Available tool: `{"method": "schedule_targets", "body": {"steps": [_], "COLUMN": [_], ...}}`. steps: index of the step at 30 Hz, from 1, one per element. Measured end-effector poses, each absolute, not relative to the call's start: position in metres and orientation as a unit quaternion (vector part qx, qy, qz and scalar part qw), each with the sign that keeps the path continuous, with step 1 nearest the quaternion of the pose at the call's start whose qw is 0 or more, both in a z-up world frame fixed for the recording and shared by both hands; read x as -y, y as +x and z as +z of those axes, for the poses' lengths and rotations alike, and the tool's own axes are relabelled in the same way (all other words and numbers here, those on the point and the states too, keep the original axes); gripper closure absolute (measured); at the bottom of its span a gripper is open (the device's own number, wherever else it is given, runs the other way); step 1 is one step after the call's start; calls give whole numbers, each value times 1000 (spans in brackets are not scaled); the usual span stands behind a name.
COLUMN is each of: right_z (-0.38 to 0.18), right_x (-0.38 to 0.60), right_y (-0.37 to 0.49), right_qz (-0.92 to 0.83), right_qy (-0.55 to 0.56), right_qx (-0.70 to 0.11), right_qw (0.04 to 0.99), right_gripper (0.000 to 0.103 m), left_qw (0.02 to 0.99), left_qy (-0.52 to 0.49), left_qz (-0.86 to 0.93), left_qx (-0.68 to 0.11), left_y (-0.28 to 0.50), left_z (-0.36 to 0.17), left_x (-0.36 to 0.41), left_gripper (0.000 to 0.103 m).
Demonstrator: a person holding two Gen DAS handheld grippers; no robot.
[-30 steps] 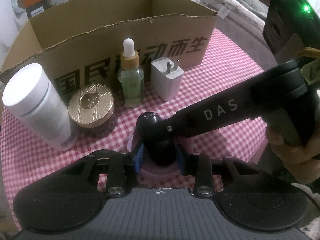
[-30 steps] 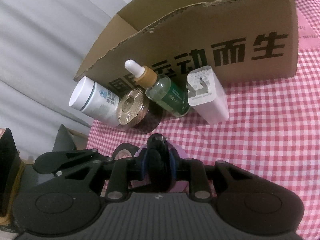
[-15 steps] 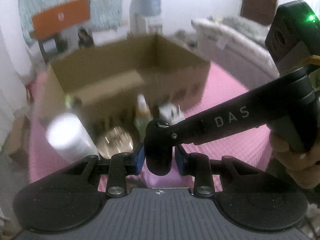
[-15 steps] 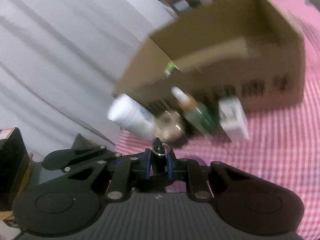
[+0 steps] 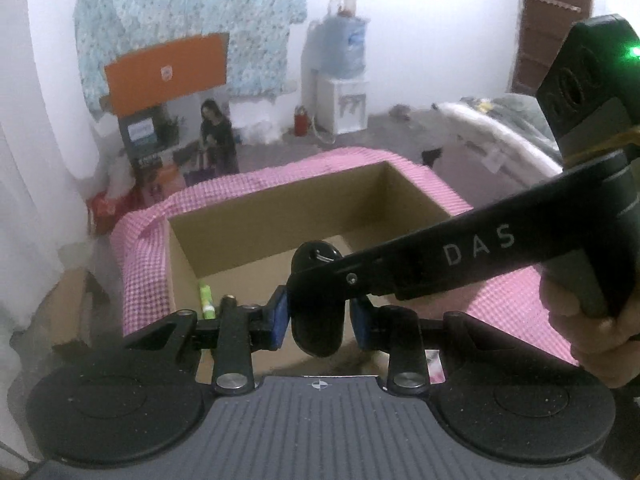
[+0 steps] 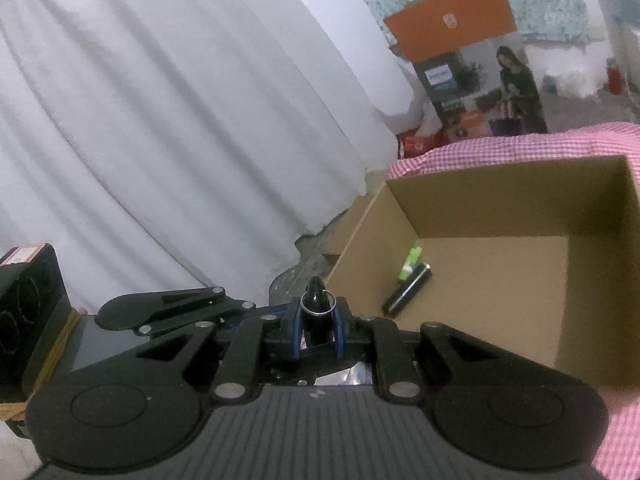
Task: Organize rigid objects
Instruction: 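Carry the black item into the box and open the right gripper, then move the right gripper back toward the empty pink bowl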
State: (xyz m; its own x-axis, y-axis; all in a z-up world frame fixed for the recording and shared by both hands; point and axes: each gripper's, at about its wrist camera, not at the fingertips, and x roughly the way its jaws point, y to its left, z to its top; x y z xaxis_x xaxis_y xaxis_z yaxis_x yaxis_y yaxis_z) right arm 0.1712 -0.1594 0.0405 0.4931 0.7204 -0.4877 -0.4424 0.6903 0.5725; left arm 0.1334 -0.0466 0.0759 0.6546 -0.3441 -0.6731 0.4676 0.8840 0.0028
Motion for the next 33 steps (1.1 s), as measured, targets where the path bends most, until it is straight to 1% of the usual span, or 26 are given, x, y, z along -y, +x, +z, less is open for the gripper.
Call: {"method": "schedule_targets", "body": {"steps": [7, 9, 14, 17, 18, 19, 21, 23, 24, 26, 27, 33], "right_z": [-2, -15, -53, -67, -72, -76, -81, -83, -81, -76, -73, -46], "right_x": [154, 152, 143, 133, 131, 127, 122, 121, 121, 124, 126, 155], "right_y": [261, 275, 305, 313, 316, 319, 323, 325, 324, 320, 319, 288], "right_qz": [341, 339, 333, 328, 325, 325, 319, 314, 314, 313, 312, 313], "right_qy": [237, 250, 259, 258, 260, 260, 255, 251, 249, 250, 251, 272], "right_qx": [-463, -485, -544, -575, -585, -595, -608, -612, -607, -598, -594, -546], "right_qw": [783, 766, 725, 704, 696, 688, 681, 681, 686, 694, 698, 728], "right_gripper": [86, 86, 86, 86, 86, 85, 83, 75, 73, 60, 57, 56], "left_qw": [873, 866, 858, 856, 856, 858, 861, 865, 868, 873, 875, 893], "left_qy": [67, 68, 80, 80, 79, 78, 76, 71, 68, 59, 55, 27], "left_qz": [-214, -207, -190, -182, -179, -176, -171, -169, -168, -171, -173, -184], "left_qx": [-433, -450, -471, -478, -478, -477, -473, -467, -462, -453, -448, -409], "left_y": [190, 201, 204, 201, 202, 201, 203, 201, 199, 194, 191, 163], "left_z": [49, 41, 29, 26, 26, 27, 29, 32, 34, 40, 42, 63], "left_x": [37, 35, 30, 25, 22, 20, 17, 14, 12, 8, 6, -1], "left_gripper": [72, 71, 69, 63, 59, 55, 53, 52, 51, 50, 49, 49]}}
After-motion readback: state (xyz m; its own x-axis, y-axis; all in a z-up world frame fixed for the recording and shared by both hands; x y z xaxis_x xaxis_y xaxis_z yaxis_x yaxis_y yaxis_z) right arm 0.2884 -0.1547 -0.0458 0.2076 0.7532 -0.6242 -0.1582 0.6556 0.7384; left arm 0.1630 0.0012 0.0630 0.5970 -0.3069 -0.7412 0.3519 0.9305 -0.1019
